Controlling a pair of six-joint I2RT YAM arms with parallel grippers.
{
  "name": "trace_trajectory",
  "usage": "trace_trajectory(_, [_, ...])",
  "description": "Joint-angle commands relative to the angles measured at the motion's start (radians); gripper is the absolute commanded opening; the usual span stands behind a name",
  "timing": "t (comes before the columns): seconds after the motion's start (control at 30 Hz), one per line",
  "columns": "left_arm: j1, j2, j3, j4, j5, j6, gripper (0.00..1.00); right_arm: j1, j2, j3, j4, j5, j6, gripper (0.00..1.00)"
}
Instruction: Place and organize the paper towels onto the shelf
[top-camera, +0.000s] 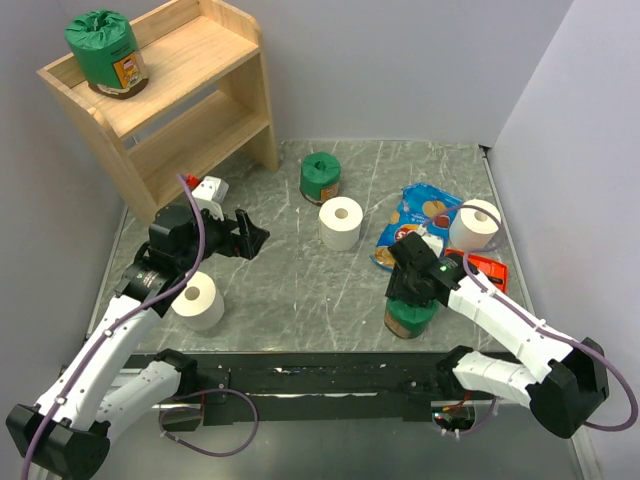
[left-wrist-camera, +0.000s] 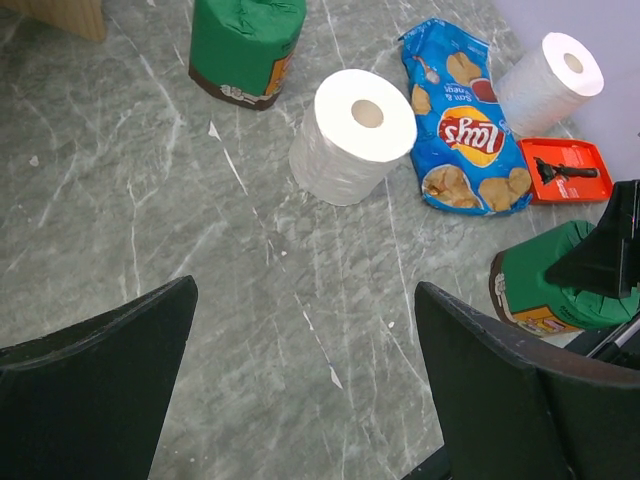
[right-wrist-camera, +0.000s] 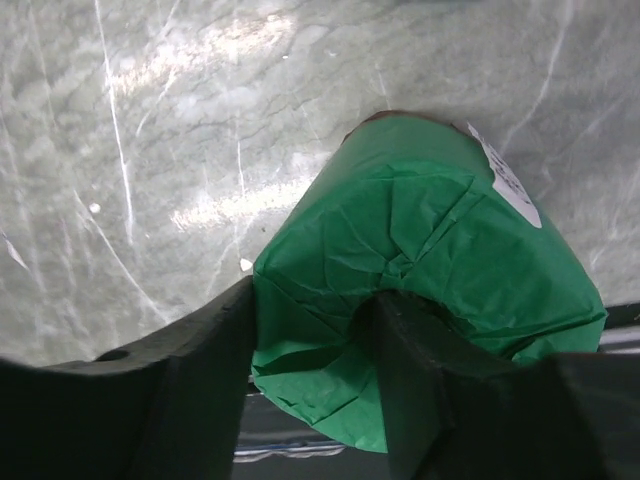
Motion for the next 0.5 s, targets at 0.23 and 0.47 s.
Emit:
trace_trajectory(0.23, [-0.005, -0.063, -0.001, 0.024, -0.127, 0.008, 0.96, 0.174, 0.033, 0.063, 0.223, -0.087, -0.298, 0.44])
trace_trajectory(0.47, [-0.005, -0.112, -0.012, 0.033, -0.216, 0.000, 0.96, 0.272, 0.163, 0.159, 0.426, -0.205, -0.473, 0.44])
